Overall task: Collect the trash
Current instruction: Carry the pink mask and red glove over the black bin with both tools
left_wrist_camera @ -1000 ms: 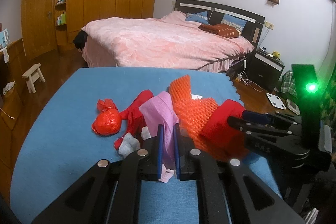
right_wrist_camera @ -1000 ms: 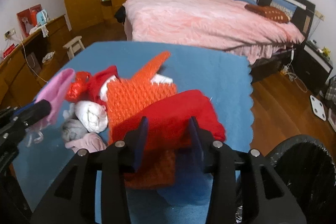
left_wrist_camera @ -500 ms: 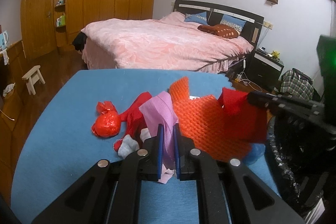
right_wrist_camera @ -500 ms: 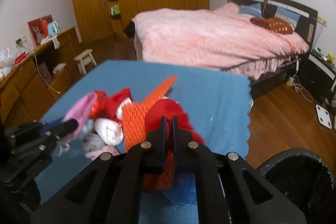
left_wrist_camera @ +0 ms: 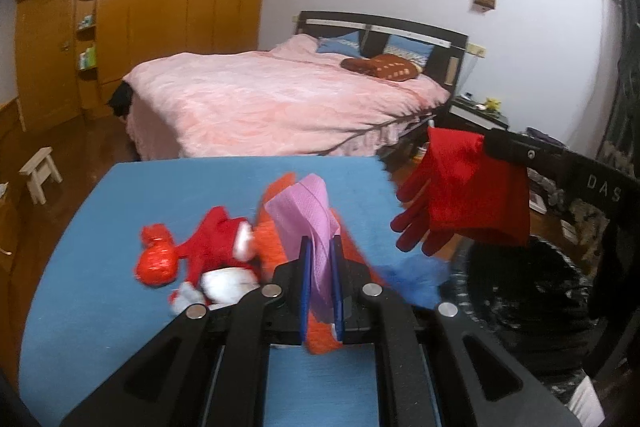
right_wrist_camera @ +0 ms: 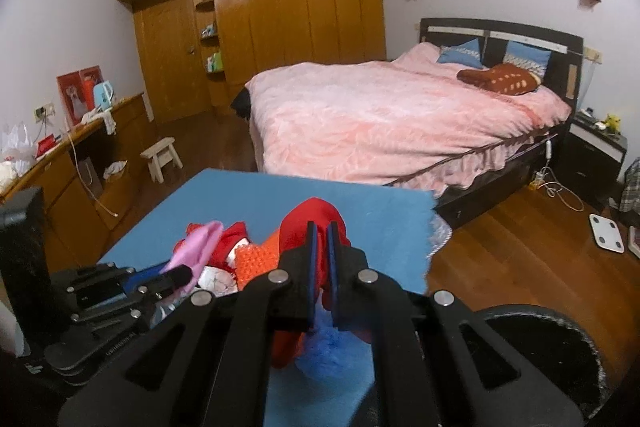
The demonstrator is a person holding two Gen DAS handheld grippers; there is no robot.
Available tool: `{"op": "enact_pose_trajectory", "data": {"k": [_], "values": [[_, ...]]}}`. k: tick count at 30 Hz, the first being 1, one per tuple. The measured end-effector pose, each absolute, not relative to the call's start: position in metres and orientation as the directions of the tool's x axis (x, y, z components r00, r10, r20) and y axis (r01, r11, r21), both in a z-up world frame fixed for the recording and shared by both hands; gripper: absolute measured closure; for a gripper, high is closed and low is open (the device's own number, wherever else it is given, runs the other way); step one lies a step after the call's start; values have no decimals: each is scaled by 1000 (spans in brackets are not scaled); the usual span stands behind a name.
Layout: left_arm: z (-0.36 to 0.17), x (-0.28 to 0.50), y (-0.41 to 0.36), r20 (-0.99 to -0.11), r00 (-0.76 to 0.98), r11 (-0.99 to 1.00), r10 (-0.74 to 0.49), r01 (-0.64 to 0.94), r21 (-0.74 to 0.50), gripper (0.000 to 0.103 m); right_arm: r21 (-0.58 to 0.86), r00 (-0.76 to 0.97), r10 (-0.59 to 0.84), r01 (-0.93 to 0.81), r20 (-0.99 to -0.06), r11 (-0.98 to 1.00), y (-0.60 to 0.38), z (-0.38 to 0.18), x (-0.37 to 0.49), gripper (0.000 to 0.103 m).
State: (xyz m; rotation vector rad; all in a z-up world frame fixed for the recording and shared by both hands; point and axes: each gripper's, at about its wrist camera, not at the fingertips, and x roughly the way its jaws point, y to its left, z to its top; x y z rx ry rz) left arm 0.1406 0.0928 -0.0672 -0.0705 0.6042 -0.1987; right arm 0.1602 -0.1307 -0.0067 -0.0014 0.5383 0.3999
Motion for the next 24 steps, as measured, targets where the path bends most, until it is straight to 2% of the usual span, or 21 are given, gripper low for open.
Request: {"op": "enact_pose_trajectory", "data": {"k": [10,22,24], "values": [[-61,138,10,-542,764,934,-350,329,-140,94,82,829,233,-223,-508,971,-214,-9,127,98],[-67,132,-89,-528,676,843,-514,510,-168,94,64,829,39,-4,-558,998,-311,-38,97,98],[-69,132,-100,-529,661,830,-532,530,-173,91,62,821,12,29,-570,998,-324,-46,93,98]]}}
